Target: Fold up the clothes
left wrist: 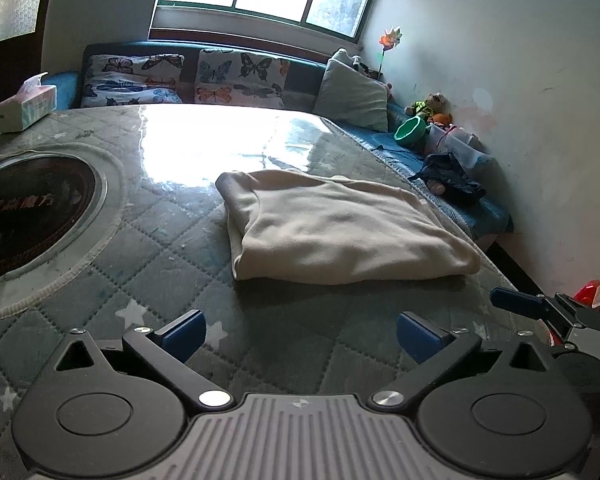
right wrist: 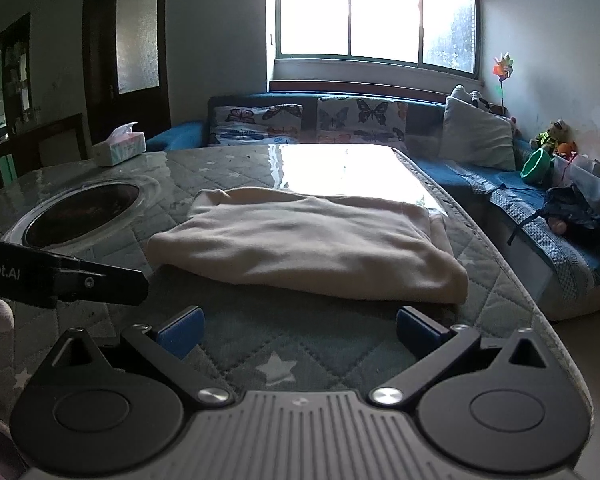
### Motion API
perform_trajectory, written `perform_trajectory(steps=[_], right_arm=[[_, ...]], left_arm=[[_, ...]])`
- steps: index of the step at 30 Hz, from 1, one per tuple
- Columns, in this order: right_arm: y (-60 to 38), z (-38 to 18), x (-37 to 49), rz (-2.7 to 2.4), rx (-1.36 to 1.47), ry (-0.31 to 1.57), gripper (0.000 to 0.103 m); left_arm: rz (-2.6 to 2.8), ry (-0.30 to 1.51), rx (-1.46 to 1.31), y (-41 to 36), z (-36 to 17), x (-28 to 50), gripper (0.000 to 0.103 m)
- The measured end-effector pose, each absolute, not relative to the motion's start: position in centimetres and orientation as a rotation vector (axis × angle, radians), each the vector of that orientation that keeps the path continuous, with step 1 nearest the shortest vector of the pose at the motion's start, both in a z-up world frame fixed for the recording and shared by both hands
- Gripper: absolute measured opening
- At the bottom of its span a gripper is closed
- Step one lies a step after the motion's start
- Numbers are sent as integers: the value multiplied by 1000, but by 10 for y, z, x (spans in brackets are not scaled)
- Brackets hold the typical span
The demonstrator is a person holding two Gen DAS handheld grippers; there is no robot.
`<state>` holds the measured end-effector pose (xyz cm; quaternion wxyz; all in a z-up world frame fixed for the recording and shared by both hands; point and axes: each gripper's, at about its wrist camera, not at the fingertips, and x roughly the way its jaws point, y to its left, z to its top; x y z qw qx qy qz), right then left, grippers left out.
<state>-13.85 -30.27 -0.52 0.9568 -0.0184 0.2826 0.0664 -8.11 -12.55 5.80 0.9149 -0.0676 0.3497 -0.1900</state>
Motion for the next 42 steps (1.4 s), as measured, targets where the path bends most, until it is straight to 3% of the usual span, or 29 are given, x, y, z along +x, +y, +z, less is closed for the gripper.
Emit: perform_trajectory(steps=[42], right_arm=[[-303, -11, -160, 66, 9, 592, 103]], left_arm=[[-352, 731, -60, -138, 55, -110, 103]])
